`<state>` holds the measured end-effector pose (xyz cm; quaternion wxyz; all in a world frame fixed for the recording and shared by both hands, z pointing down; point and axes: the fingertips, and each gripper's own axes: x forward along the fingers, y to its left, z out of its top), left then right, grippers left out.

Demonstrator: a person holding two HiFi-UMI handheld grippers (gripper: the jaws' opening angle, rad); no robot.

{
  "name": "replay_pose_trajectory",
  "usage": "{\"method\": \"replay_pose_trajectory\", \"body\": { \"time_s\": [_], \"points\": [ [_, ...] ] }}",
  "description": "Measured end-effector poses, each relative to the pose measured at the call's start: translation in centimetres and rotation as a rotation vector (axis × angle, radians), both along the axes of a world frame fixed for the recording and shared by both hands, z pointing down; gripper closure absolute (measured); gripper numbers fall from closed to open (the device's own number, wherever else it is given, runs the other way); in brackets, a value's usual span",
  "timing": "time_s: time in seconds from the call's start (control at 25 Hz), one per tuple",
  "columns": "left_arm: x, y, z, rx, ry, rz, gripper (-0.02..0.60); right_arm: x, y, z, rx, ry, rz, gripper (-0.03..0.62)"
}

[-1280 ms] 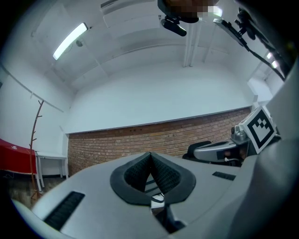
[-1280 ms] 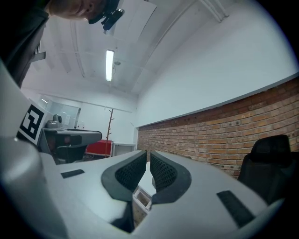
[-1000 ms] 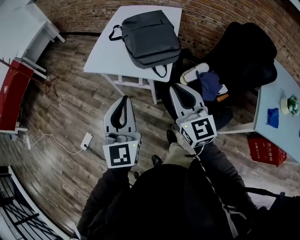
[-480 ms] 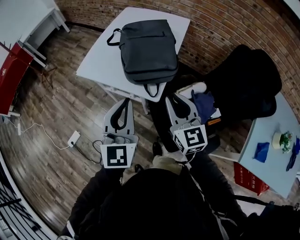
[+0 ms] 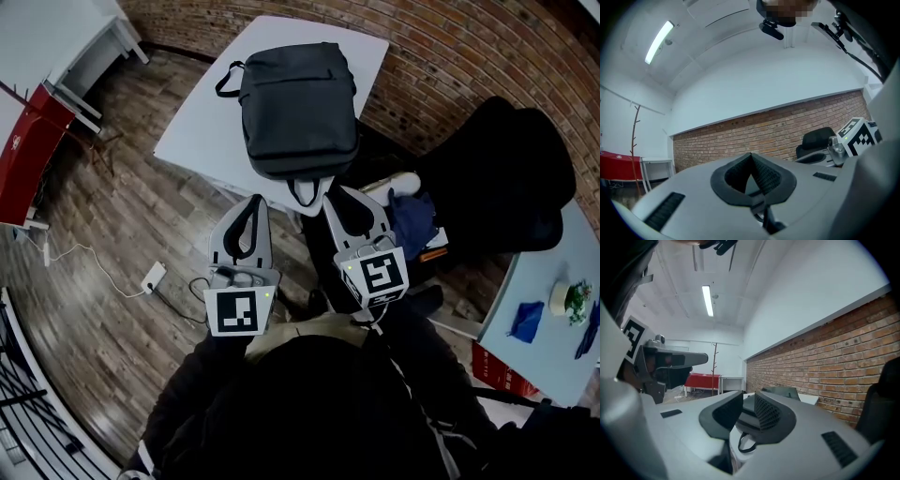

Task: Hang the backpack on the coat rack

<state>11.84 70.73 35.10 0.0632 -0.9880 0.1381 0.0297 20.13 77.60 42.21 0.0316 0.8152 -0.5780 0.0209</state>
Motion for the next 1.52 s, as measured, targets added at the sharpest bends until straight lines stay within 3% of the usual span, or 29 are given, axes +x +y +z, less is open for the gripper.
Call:
{"method": "replay_pose_trajectory", "body": {
  "time_s": [0.36, 0.52, 0.84, 1.24, 1.28, 1.36, 1.52],
  "points": [
    [1.5, -2.2, 3.2, 0.024, 0.004, 0.039, 0.572, 1.0, -2.1, 3.9, 0.016, -0.005, 0.035, 0.531],
    [2.1, -3.9, 5.9, 0.014, 0.020, 0.037, 0.572, 1.8, -3.5, 8.8, -0.032, -0.009, 0.061, 0.530],
    [2.9, -7.5, 11.2, 0.008, -0.029, 0.030, 0.572, 4.7, -6.5, 17.1, -0.172, -0.055, 0.156, 0.481],
    [4.0, -9.4, 13.4, -0.010, -0.063, 0.053, 0.572, 6.5, -8.0, 21.1, -0.272, -0.107, 0.235, 0.479],
    [4.1, -9.5, 13.6, -0.011, -0.067, 0.057, 0.572, 6.6, -8.0, 21.3, -0.280, -0.117, 0.238, 0.481],
    [4.2, -9.6, 13.7, -0.018, -0.068, 0.061, 0.572, 6.9, -8.1, 21.7, -0.291, -0.138, 0.245, 0.560],
    [3.8, -9.9, 13.1, -0.026, -0.074, 0.063, 0.572, 6.8, -7.9, 20.7, -0.239, -0.154, 0.247, 0.582]
  ]
}}
